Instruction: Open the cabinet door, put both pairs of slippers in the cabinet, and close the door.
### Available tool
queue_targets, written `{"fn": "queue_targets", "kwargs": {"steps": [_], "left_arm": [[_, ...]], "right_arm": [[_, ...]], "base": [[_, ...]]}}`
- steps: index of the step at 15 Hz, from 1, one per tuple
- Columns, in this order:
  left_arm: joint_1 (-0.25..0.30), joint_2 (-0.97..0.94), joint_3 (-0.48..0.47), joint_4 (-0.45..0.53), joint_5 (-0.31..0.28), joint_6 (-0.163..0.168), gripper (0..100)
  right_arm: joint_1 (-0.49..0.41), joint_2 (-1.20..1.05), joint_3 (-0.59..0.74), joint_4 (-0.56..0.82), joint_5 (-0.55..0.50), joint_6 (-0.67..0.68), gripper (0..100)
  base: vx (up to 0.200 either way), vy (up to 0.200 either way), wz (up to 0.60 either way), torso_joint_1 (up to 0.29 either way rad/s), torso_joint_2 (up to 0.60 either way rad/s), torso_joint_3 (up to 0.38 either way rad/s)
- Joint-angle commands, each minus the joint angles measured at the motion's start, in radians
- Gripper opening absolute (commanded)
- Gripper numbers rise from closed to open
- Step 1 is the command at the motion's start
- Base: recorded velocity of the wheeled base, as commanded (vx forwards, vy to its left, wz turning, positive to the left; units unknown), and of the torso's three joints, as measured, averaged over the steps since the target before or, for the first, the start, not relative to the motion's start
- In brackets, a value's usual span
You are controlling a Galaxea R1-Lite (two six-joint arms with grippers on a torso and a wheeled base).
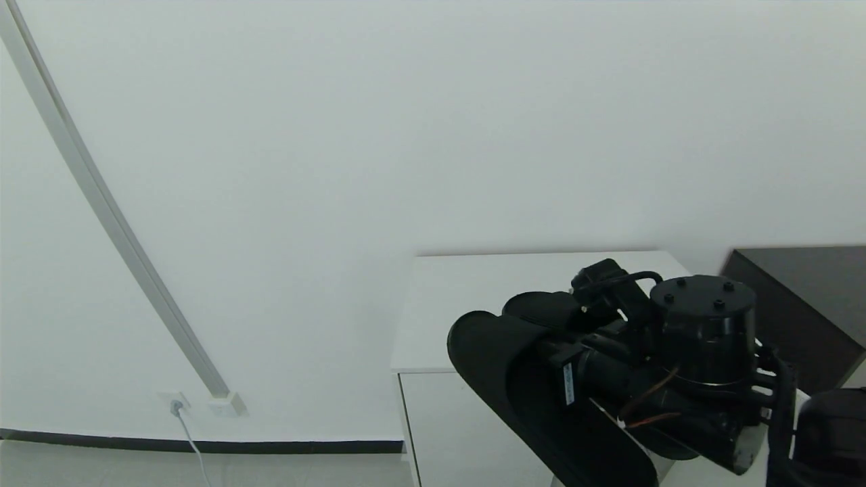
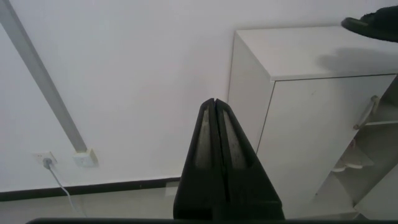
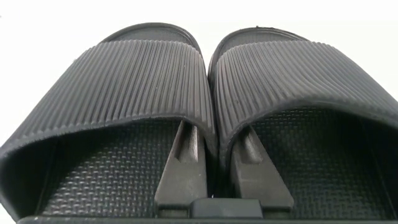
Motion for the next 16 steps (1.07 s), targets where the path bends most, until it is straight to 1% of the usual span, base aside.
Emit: {"fn": "queue_targets", "kwargs": {"steps": [1,2,8,16], "left_arm": [[0.0,0.001,0.0,0.0,0.0,-0.002,0],[0.0,0.001,0.0,0.0,0.0,-0.002,0],[0.0,0.001,0.0,0.0,0.0,-0.002,0],[0.0,0.001,0.0,0.0,0.002,-0.003,0]], "right_arm": [[0.021,-0.068,0.023,0.0,-0.001,0.0,0],[0.026,-0.064,0.023,0.0,-0.001,0.0,0],[0.043,-0.064,0.029,0.0,-0.001,0.0,0],[0.043,-0.06,0.038,-0.001,-0.001,-0.001,0]], "base": [[0.0,0.0,0.0,0.0,0.0,0.0],[0.0,0.0,0.0,0.0,0.0,0.0],[-0.2,0.0,0.0,0.002,0.0,0.005],[0.0,0.0,0.0,0.0,0.0,0.0]]}}
